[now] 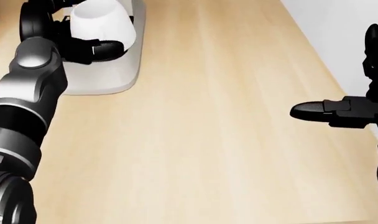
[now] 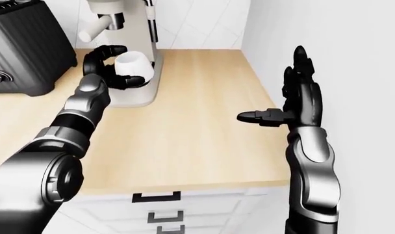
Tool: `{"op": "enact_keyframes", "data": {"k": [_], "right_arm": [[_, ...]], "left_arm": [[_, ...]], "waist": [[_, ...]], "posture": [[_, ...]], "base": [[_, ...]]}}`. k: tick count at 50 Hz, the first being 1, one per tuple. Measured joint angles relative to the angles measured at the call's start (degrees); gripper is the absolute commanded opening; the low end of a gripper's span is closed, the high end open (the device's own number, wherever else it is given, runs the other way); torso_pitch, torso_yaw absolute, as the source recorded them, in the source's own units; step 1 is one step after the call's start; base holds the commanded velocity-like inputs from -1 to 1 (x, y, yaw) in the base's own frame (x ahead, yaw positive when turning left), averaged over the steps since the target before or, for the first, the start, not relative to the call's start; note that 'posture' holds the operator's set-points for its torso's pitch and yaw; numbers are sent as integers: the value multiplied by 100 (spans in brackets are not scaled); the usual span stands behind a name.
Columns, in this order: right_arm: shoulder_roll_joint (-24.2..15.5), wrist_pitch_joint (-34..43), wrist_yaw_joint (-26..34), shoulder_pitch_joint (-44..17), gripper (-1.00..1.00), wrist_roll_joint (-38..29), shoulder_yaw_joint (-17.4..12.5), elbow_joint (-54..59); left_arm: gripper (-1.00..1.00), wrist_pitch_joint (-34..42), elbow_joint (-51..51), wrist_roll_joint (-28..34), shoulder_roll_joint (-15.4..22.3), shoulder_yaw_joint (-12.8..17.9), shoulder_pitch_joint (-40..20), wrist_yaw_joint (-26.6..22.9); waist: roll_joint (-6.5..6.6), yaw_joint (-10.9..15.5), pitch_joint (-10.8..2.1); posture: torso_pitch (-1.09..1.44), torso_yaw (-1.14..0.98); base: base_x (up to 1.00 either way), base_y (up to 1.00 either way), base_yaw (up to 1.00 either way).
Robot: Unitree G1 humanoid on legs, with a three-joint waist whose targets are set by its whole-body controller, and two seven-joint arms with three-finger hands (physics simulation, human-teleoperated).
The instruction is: Pick the mug from under the coffee machine dispenser and place it on the counter.
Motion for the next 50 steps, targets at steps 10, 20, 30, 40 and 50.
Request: {"op": "enact_keyframes", "data": {"k": [10,20,30,40,50], "right_arm": [[8,-24,3,20,100,-10,15,44],[20,-92,14,35,100,-36,21,105],[24,-124,18,29,100,-53,22,139],[15,-49,11,18,100,-36,19,49],[24,7,6,15,100,-37,37,-14]], "left_arm": [[-100,-69,-41,12,-30,-12,55,-52],[-100,77,-281,10,-1,-102,155,-258],[-100,693,-1151,-12,-22,-231,422,-576],[-100,1661,-2868,-75,-16,-310,879,-787],[-100,2682,-4439,-160,-9,-260,1586,-893]], "waist": [[10,-7,-10],[19,-6,8],[10,-15,44],[30,-43,56],[44,-34,64]], "posture": [[0,0],[0,0],[0,0],[0,0],[0,0]], "base": [[0,0,0],[0,0,0],[0,0,0],[0,0,0],[0,0,0]]}}
